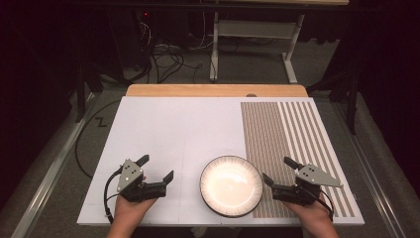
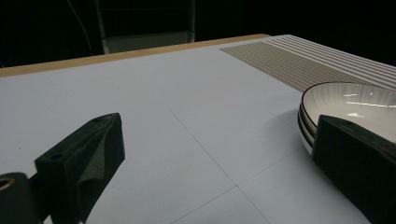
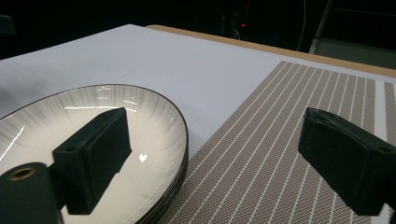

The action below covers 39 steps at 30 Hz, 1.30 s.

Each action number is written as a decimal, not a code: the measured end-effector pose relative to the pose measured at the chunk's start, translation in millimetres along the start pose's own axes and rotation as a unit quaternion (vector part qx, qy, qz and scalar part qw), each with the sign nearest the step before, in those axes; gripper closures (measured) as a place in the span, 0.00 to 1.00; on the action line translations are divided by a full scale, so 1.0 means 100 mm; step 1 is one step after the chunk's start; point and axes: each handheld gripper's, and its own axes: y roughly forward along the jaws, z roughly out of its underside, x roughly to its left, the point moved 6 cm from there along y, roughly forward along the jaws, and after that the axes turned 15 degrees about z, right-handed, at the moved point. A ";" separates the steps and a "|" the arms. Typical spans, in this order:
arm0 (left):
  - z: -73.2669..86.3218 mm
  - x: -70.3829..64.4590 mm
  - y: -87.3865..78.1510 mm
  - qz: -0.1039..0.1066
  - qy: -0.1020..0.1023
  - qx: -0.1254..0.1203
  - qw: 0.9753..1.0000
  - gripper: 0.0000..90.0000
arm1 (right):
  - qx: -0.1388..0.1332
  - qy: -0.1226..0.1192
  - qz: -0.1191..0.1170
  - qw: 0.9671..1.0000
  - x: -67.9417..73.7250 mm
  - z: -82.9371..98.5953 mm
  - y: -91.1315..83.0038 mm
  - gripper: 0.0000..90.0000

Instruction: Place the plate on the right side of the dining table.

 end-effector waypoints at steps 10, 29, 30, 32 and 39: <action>-0.01 0.00 0.00 0.004 0.000 -0.003 1.000 0.04 | 0.015 -0.021 -0.038 0.999 0.11 0.03 0.00 0.43; -0.01 -0.03 0.01 0.009 -0.002 -0.006 1.000 0.04 | 0.059 -0.058 -0.079 0.993 0.12 0.09 -0.02 0.77; -0.01 -0.03 0.01 0.009 -0.002 -0.006 1.000 0.04 | 0.063 -0.063 -0.082 0.993 0.12 0.09 -0.02 0.79; 0.00 -0.03 0.02 0.010 -0.002 -0.005 1.000 0.04 | 0.074 -0.072 -0.087 0.991 0.11 0.11 -0.02 0.83; 0.00 -0.03 0.02 0.011 -0.003 -0.005 1.000 0.04 | 0.098 -0.087 -0.097 0.987 0.12 0.13 -0.03 0.94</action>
